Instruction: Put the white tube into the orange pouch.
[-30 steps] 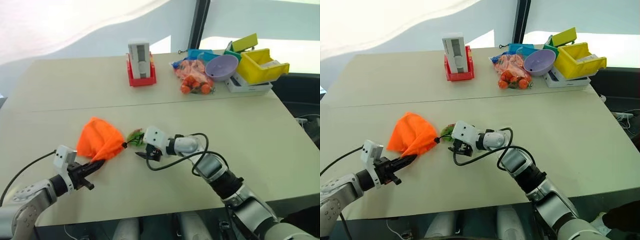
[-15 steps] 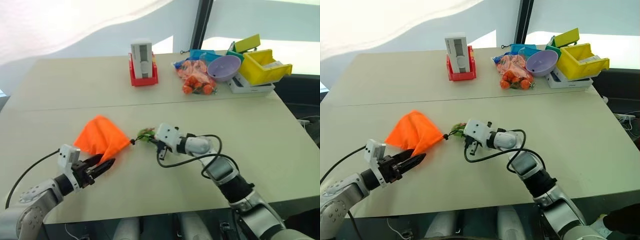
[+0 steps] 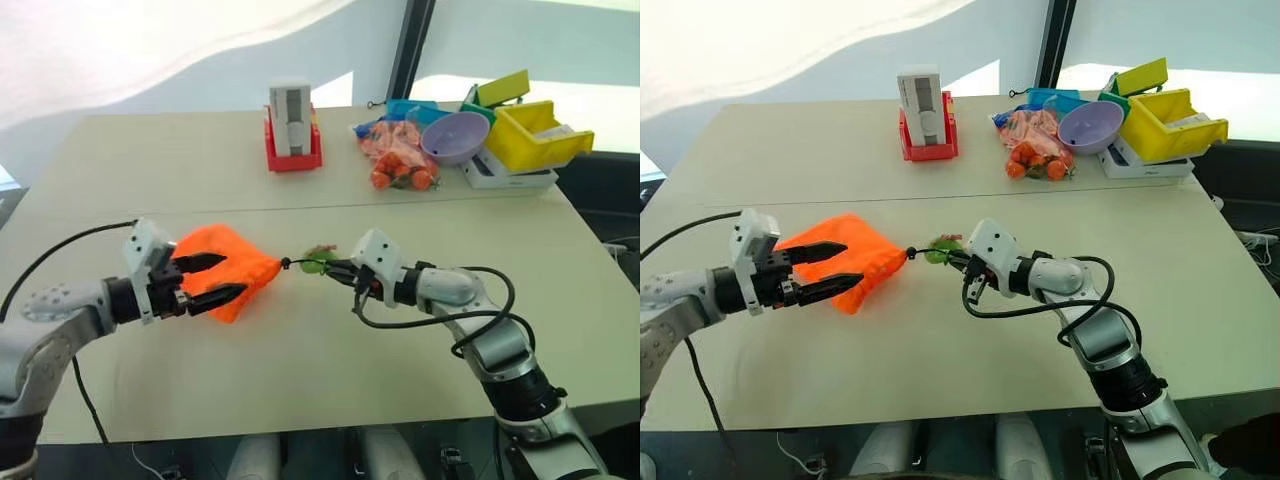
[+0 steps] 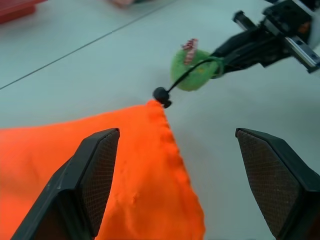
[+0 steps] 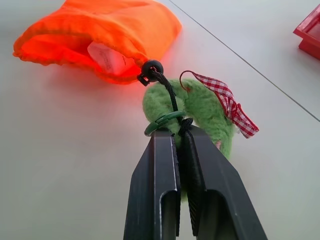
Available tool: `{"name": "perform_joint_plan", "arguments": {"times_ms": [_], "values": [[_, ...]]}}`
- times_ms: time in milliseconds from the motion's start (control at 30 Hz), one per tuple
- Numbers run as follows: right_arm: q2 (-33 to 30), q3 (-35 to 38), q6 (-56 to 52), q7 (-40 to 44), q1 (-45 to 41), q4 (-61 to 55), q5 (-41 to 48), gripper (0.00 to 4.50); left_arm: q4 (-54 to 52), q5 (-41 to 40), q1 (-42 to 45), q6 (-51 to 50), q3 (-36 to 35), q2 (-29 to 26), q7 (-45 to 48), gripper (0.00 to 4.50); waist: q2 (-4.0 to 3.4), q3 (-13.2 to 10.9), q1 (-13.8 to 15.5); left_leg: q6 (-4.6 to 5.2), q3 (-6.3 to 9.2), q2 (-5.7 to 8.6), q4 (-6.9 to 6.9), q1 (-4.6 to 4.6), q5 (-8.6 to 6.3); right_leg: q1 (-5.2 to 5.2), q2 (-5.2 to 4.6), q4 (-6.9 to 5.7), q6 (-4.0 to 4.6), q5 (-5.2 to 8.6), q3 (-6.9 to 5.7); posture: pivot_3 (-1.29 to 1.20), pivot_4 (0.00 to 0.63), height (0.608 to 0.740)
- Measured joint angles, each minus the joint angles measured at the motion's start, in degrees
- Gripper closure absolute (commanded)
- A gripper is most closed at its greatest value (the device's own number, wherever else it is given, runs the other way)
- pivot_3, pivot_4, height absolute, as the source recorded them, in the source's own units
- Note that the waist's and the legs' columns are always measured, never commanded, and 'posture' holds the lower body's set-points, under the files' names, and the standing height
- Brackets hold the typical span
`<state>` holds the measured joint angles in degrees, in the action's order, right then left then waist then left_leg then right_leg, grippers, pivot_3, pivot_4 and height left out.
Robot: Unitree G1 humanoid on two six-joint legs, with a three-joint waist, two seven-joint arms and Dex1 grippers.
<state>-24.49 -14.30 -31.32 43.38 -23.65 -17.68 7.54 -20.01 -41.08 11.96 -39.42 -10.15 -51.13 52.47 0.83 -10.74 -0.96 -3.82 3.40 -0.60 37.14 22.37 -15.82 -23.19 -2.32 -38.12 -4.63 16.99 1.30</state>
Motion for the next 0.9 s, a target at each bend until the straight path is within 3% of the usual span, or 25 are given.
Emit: {"name": "perform_joint_plan", "arguments": {"times_ms": [200,367,600,900], "values": [[0.44,-1.11,0.47,-0.24,-1.11,-0.15,0.0,4.5,18.08,15.24,15.71,14.08,15.01,5.3,7.31,0.54,0.0,0.0,0.1,0.01,-0.04,0.02,0.02,0.04,0.01,-0.01,0.09,-0.05,0.0,0.0,-0.09,0.0,0.15,0.74],[0.49,-1.24,0.45,-0.71,-1.64,-0.22,-0.05,4.5,32.45,25.35,22.11,29.16,22.65,10.34,13.94,0.54,0.01,0.0,-0.18,0.01,-0.06,-0.08,0.03,0.12,0.01,-0.11,0.2,-0.01,-0.02,0.01,-0.05,0.0,0.15,0.74],[0.8,-1.39,0.27,-2.19,-2.13,-0.22,-0.4,4.5,37.79,29.92,24.37,38.57,22.67,14.83,14.37,0.54,0.01,0.0,-0.03,0.01,-0.01,-0.23,0.08,0.14,0.01,-0.14,0.36,-0.06,-0.01,0.0,-0.01,0.0,0.15,0.74],[0.91,-2.26,0.03,-2.98,-2.13,-0.22,-0.5,4.5,34.43,31.95,20.59,38.3,22.34,15.09,11.18,0.54,0.01,0.0,-0.11,0.01,0.0,-0.25,0.12,0.11,0.01,-0.14,0.39,-0.15,-0.01,0.0,0.02,0.0,0.15,0.74]]}}
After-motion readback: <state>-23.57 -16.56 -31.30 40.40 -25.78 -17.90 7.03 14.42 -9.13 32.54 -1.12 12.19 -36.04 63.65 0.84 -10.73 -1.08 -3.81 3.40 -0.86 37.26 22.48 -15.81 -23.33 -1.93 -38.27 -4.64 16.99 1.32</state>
